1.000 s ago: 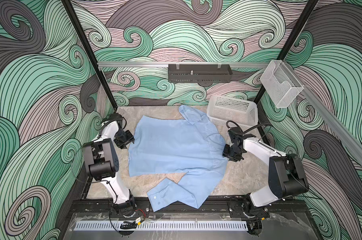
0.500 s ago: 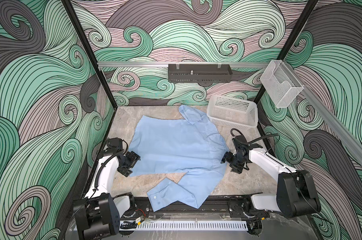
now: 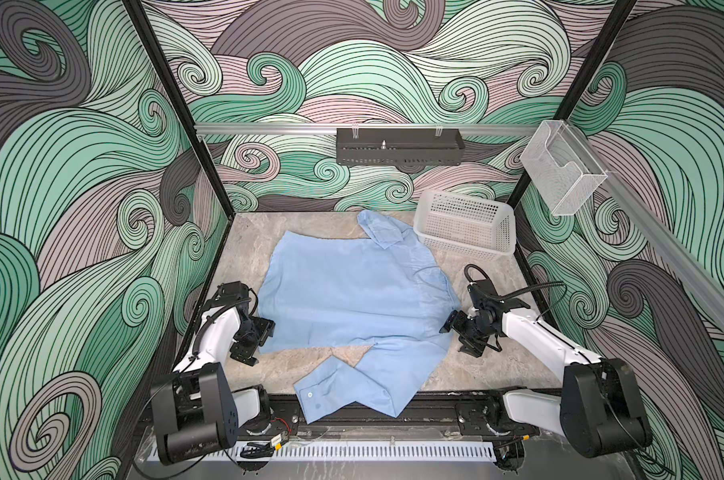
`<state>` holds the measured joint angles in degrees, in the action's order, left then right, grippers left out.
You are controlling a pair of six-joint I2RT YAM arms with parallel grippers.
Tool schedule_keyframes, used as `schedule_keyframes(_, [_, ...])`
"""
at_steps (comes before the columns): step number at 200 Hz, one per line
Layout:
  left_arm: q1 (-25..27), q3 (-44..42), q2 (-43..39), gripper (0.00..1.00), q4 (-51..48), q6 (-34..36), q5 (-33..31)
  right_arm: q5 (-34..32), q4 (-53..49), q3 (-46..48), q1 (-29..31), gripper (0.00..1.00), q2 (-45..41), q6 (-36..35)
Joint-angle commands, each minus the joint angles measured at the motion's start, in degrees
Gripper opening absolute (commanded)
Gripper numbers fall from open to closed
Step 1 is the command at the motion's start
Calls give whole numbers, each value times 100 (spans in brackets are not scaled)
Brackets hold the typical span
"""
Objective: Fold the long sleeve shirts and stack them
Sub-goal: 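Move both grippers to the shirt hem nearest the robot and grasp it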
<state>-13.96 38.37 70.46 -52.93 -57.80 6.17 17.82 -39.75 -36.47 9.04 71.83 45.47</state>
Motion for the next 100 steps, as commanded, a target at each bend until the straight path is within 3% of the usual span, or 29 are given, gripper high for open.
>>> schedule_keyframes(1, [7,-308,41,73,575,-422,52,113,22,-13,10,79,9,18])
schedule_keyframes(36, [7,-949,-69,56,1154,-711,45,178,25,-59,8,79,76,-29])
schedule_keyframes(100, [6,-743,-385,0,1417,-532,-220,175,-174,-263,10,79,-38,-100])
